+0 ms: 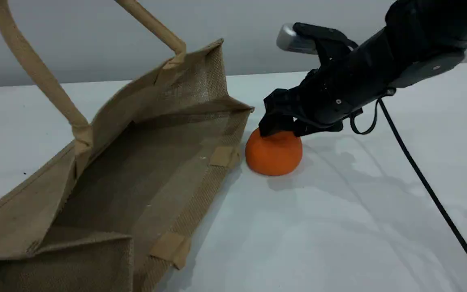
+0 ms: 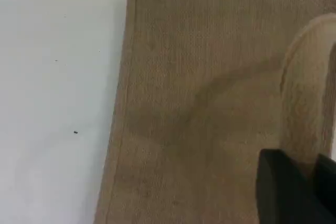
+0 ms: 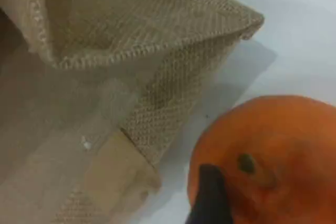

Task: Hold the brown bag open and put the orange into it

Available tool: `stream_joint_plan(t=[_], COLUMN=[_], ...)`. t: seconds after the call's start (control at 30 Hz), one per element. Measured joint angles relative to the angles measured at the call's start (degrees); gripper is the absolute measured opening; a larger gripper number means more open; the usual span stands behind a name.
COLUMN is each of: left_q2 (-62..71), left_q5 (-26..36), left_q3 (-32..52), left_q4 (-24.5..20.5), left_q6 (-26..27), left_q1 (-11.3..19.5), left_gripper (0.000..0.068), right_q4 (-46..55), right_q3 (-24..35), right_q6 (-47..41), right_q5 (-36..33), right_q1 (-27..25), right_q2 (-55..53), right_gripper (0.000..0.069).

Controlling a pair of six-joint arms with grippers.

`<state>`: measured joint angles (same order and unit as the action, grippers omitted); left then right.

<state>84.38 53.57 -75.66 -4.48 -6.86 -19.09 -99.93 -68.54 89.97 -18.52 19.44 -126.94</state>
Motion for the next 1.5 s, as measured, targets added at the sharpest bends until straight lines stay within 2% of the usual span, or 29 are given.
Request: stream_joint_plan(t=[0.13,0.27,0.4,0.47,0.63,0.83,0.97,1.13,1.23,1.5], left_q2=[0.0,0.0,0.0,0.0,0.0,0.0,0.0,0.0,0.0,0.0], left_q5=[0.2,0.2,0.3,0.3,0.4,0.5,0.7,1.8,2.1,3.2], left_q3=[0.0,0.0,0.0,0.0,0.0,0.0,-0.8,-4.9,-7.1,-7.4], left_q4=[0.0,0.0,0.0,0.0,0.0,-0.1,0.0,0.9,2.2,4.5], left_q6=[-0.3,-1.0,-1.0,-1.0,-0.9,-0.8,-0.6,-0.6,-0.2,0.1], left_q1=[0.0,0.0,0.0,0.0,0.0,0.0,0.0,0.0,-0.1,-0.6], left_gripper=[0.0091,0.0091,0.0091,0.0091,0.0091,0.0091,0.0091,0.0091,0.0091,0.0091], right_q4=[-0.1,-0.1,-0.1,0.0,2.4,4.7,4.1,3.7,3.1,0.1], right_q3=[0.0,0.0,0.0,0.2,2.7,8.2,12.0,15.1,15.1,14.1], right_q6=[0.0,0.0,0.0,0.0,-2.1,-3.0,-3.0,-5.5,-6.0,-0.7], right_q5=[-0.1,-0.7,-1.0,-1.1,0.4,2.4,-0.9,-8.5,-11.1,-10.6], right_q1=[0.0,0.0,0.0,0.0,0.0,0.0,0.0,0.3,2.3,11.5], right_q2=[-1.1,-1.2,-1.2,-1.0,2.9,12.8,19.5,23.9,23.7,23.3], right_gripper=[0.0377,0.0248,0.0085,0.0037,0.0022,0.0022,0.0022,0.0022,0.0022,0.0022])
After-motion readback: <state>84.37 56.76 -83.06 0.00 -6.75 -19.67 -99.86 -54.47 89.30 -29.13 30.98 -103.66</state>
